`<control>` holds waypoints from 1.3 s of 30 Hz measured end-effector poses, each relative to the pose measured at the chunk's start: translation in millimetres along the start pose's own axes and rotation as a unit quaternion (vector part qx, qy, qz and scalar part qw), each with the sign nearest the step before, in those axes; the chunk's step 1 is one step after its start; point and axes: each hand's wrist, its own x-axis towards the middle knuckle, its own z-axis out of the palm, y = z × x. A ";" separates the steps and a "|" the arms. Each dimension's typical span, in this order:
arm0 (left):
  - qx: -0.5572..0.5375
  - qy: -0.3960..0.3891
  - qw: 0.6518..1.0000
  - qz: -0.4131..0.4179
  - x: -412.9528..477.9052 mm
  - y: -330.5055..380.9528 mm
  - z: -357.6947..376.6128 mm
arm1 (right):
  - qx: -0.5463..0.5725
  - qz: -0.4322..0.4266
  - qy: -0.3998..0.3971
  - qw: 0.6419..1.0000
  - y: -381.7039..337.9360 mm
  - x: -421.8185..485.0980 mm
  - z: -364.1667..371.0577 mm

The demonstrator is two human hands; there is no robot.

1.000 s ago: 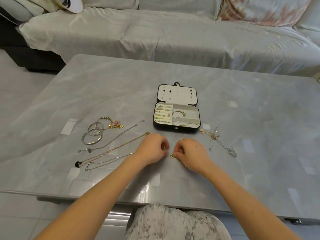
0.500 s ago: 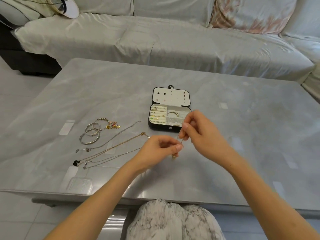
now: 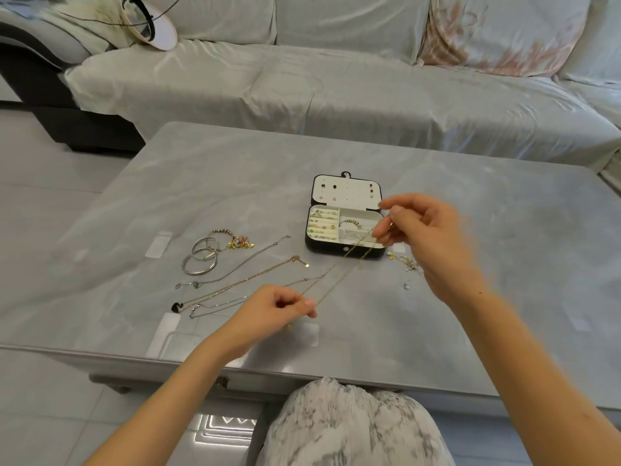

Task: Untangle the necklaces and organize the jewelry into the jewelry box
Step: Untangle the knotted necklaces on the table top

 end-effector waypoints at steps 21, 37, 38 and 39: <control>0.433 0.146 0.873 -0.171 -19.5 -54.2 -65.9 | -0.367 0.093 -0.009 0.926 143.9 -6.5 72.5; 0.435 0.166 0.880 -0.090 21.3 4.3 -28.6 | -0.336 0.005 -0.051 0.940 127.8 -9.7 26.1; 0.434 0.167 0.882 -0.072 29.2 8.1 -19.6 | -0.340 0.014 -0.023 0.940 130.3 -8.9 14.2; 0.436 0.169 0.882 -0.054 37.0 11.7 -10.0 | -0.348 0.025 0.001 0.937 133.9 -8.2 1.1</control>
